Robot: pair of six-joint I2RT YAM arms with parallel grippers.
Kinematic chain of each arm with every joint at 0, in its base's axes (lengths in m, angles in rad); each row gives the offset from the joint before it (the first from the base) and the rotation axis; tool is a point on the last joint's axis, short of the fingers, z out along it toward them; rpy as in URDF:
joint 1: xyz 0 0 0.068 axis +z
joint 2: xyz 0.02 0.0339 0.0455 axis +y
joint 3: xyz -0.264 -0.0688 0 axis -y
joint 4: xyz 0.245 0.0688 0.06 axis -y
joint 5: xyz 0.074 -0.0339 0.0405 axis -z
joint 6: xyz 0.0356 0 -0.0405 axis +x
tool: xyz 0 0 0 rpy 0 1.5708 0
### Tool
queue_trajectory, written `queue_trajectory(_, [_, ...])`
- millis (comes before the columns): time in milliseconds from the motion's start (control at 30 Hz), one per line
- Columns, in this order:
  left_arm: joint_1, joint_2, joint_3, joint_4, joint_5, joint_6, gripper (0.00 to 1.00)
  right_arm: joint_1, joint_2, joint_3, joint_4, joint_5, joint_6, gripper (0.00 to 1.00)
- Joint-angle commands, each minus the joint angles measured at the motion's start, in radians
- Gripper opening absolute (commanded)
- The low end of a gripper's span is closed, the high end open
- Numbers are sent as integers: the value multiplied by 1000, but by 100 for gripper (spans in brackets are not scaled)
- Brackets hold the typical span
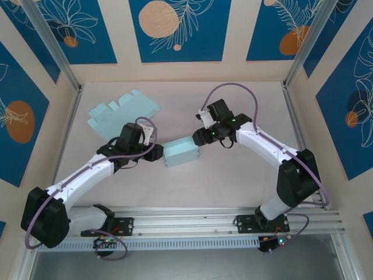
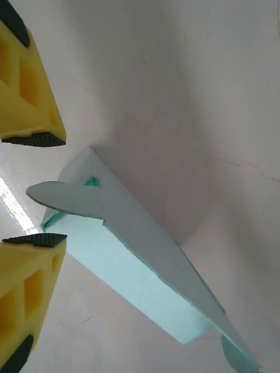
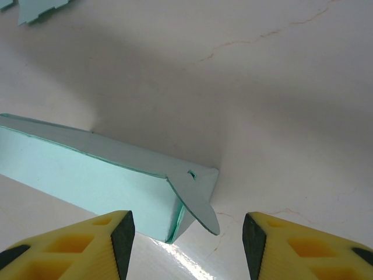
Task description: Fold the paper box
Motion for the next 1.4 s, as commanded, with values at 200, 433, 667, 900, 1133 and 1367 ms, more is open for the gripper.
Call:
queue_trajectory(200, [-21,57,32,32,7,-14,30,27,29,24,21,-42,5,42])
queue_trajectory(433, [-33,68,53,17,-20,-23,16,88,17,20,30,22,64,21])
queue_trajectory(667, [-40,87,61,30,-26,-56,12,124,29,25,31,72,140,18])
queue_trajectory(900, [-47,70,68,10,-56,-59,25,179,42,48,-3,176,160,14])
queue_trajectory(1133, [-49,32,96,-67,-149,-17,33,195,33,31,7,200,160,13])
queue_trajectory(1367, [-48,30,141,-132,-202,31,33,202,34,28,5,210,162,13])
